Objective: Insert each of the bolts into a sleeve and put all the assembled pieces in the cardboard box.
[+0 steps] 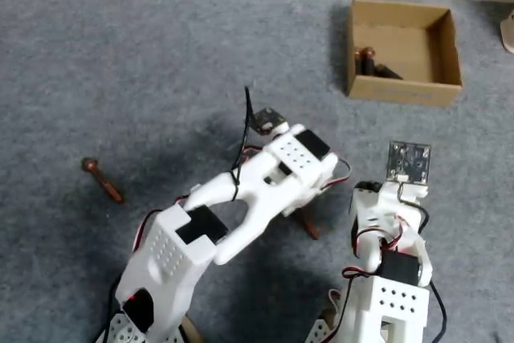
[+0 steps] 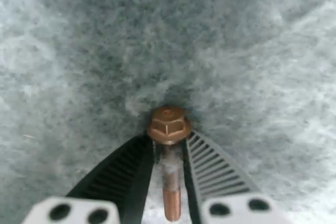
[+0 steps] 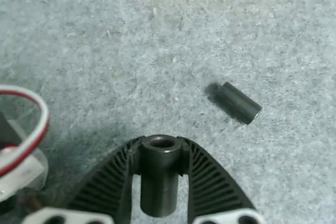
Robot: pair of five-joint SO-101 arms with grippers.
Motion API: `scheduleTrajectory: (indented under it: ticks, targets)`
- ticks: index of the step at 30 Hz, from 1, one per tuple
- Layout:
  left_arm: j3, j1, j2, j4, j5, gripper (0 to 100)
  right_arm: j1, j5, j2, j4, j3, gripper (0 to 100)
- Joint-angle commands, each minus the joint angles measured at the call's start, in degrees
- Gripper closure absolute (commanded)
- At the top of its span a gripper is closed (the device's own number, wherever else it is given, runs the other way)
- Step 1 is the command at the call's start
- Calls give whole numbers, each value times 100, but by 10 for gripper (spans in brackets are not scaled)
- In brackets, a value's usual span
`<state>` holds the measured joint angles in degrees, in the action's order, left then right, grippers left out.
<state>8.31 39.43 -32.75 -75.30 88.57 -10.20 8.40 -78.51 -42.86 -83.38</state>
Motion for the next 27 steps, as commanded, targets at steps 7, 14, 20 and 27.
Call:
scheduleTrajectory:
  ticks: [7, 14, 20, 27]
  targets:
    - [927, -295, 48, -668, -18, 944, -57, -158, -84, 92, 92, 993]
    - [1710, -980, 31, -1143, -26, 944, -57, -448, -84, 84, 92, 993]
    - [2255, -1182, 48, -1969, -1292, 946, -22, -607, -84, 84, 101, 993]
    - [3688, -1525, 57, -2145, -3314, 996, -13, -642, -84, 66, 57, 993]
